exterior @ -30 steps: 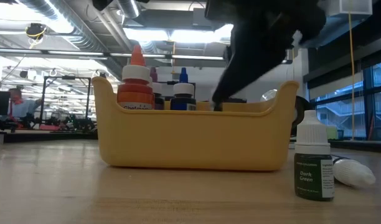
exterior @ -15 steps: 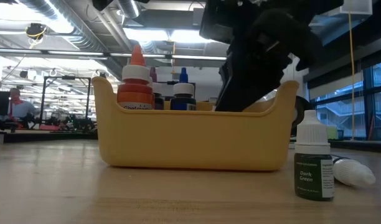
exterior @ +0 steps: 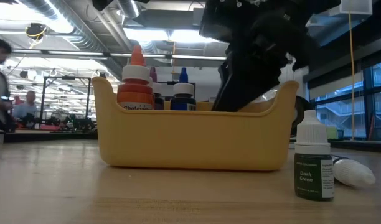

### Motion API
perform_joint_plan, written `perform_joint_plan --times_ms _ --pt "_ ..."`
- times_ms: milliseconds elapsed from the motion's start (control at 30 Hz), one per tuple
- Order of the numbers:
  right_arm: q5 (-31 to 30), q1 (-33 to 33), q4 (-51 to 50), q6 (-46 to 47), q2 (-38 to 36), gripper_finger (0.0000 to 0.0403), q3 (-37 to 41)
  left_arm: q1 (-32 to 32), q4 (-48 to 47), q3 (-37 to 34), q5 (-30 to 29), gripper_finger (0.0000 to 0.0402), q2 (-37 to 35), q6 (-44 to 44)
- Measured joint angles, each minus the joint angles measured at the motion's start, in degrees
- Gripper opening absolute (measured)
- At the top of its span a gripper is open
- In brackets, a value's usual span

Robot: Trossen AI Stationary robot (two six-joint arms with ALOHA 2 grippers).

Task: Pick & Place food coloring
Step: Put the large yellow food coloring bottle in the yellow bin

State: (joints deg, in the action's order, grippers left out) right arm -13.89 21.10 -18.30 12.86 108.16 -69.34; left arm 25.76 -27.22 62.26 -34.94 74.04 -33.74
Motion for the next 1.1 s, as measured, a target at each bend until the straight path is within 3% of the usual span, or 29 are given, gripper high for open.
perform_joint_plan --times_ms 200,433,633,800,1000,1100 --pt "0.01 0.02 -2.61 -0.69 -4.43 0.0125 0.02 0.02 0.00 0.00 0.01 0.0059 -0.01 0.01" --pt "1.19 0.52 -11.38 -2.39 -15.05 0.0125 0.00 0.02 0.03 -0.01 0.00 0.0059 -0.02 0.00" --pt "7.30 3.66 -28.66 2.87 -23.54 0.0125 0.00 0.02 0.48 0.00 0.00 0.0059 -0.02 0.00" --pt "8.06 7.78 -42.22 15.72 -29.30 0.0126 0.00 0.00 0.46 0.00 -0.07 0.0059 -0.02 0.00" --pt "9.18 13.29 -45.64 23.39 -31.29 0.0129 0.00 0.01 0.46 -0.01 -0.42 0.0059 -0.02 0.02" --pt "9.14 15.10 -45.67 25.64 -31.14 0.0150 0.01 0.02 0.48 0.00 -1.23 0.0059 -0.02 0.01"
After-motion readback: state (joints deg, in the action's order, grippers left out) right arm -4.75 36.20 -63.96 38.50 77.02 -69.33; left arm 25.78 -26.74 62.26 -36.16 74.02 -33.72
